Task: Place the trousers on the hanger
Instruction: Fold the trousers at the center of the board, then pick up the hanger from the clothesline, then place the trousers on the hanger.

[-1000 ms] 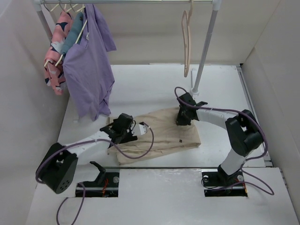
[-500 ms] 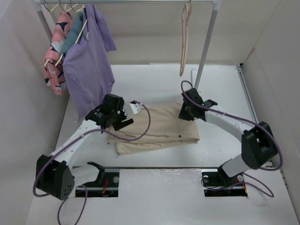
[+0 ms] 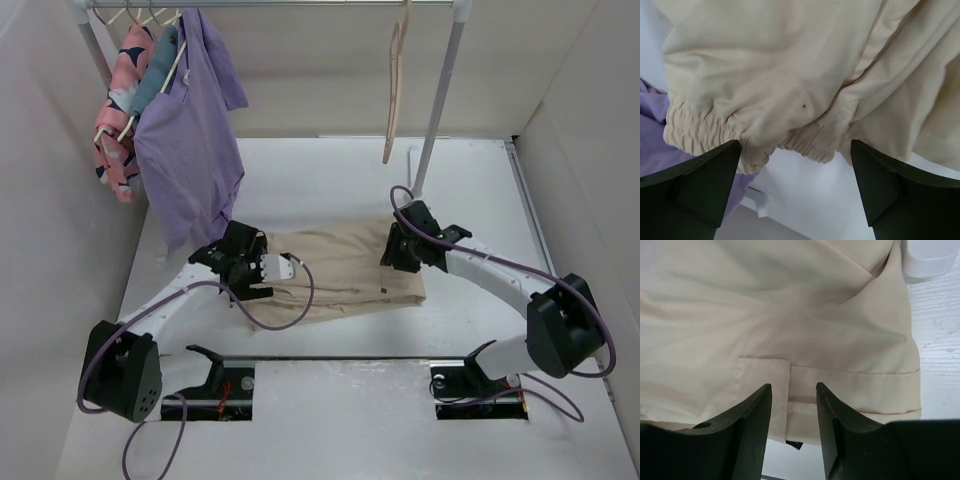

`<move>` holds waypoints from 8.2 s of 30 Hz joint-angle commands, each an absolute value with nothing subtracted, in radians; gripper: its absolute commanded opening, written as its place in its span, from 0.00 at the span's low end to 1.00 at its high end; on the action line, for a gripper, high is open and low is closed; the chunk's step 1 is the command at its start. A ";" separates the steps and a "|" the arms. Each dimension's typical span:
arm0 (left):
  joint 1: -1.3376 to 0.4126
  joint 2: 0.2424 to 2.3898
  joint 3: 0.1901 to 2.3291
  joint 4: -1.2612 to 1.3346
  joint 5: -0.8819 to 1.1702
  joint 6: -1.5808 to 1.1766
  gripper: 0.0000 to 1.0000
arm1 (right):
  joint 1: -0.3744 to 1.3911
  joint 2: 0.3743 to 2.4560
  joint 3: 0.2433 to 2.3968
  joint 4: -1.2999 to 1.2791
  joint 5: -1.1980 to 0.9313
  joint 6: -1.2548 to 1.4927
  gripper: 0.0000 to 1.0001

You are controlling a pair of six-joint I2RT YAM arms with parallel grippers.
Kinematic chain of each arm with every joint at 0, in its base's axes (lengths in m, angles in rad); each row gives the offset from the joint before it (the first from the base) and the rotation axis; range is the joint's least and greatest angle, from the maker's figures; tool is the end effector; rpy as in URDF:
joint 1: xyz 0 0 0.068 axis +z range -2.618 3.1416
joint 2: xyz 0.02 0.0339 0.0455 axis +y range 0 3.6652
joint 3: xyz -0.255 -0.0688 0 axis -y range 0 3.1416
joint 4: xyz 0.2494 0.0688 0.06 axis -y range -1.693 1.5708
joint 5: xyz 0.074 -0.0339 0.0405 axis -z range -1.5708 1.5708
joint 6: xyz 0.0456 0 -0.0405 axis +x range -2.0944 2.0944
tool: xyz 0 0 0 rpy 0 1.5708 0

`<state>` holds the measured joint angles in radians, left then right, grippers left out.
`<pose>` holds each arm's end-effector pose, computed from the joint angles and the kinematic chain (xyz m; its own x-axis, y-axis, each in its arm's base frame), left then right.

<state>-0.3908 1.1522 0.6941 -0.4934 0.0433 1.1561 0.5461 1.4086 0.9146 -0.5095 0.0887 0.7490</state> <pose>0.2174 -0.0917 0.1926 0.0662 0.9617 -0.2661 0.8518 0.0844 0.5171 0.2508 0.1477 0.1990 -0.8524 0.2756 -0.4444 0.1417 0.9397 0.3112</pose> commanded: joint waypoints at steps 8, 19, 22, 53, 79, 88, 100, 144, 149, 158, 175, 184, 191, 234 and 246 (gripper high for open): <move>-0.390 1.272 0.695 -0.459 -0.017 1.298 0.89 | 0.537 1.312 0.862 -0.515 0.087 0.744 0.51; -0.390 1.292 0.842 -0.544 -0.026 1.209 0.00 | 0.442 1.235 0.842 -0.557 0.087 0.707 0.52; -0.390 1.249 0.873 -0.595 -0.015 1.209 0.00 | 0.442 1.235 0.833 -0.548 0.078 0.707 0.52; -0.540 1.092 0.738 -0.836 -0.084 1.215 0.80 | 0.428 1.362 0.925 -0.525 0.092 0.654 0.51; -0.540 1.266 0.520 -0.267 -0.119 0.982 0.25 | 0.327 1.894 1.279 -0.351 0.040 0.670 0.00; -0.549 1.151 0.520 -0.222 -0.166 0.967 0.44 | 0.316 1.855 1.327 -0.374 0.087 0.589 0.00; -0.549 0.973 0.830 -0.322 -0.025 0.576 0.80 | 0.276 1.347 1.380 -0.569 0.012 0.466 0.66; -0.549 0.939 0.904 -0.354 0.169 0.480 0.82 | 0.285 1.664 1.945 -0.085 -0.414 0.675 0.07; -0.549 0.939 0.904 -0.354 0.160 0.500 0.82 | 0.295 1.664 1.957 -0.065 -0.446 0.644 0.00; -0.549 0.939 0.904 -0.345 0.150 0.509 0.82 | 0.388 1.654 1.976 -0.034 -0.459 0.548 0.00; -0.549 0.736 0.939 -0.203 0.505 0.298 1.00 | 0.515 1.456 1.402 -0.034 -0.286 0.538 0.00; -0.522 1.075 1.262 -0.264 0.527 -0.096 1.00 | 0.748 1.399 1.046 0.000 -0.036 0.616 0.00; -0.468 1.166 1.261 -0.293 0.549 -0.239 1.00 | 0.865 1.358 0.920 0.035 0.089 0.696 0.00; -0.293 1.249 1.149 -0.539 0.397 -0.241 0.00 | 0.795 1.146 0.851 -0.445 0.249 0.842 1.00; -0.210 1.235 1.028 -0.494 0.427 -0.390 0.00 | 0.468 1.333 0.723 -0.413 0.028 0.853 1.00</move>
<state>-0.2115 1.2472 1.0393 -0.5011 0.4347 -0.3614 0.4881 1.3029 0.7418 -0.4858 0.1432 0.8616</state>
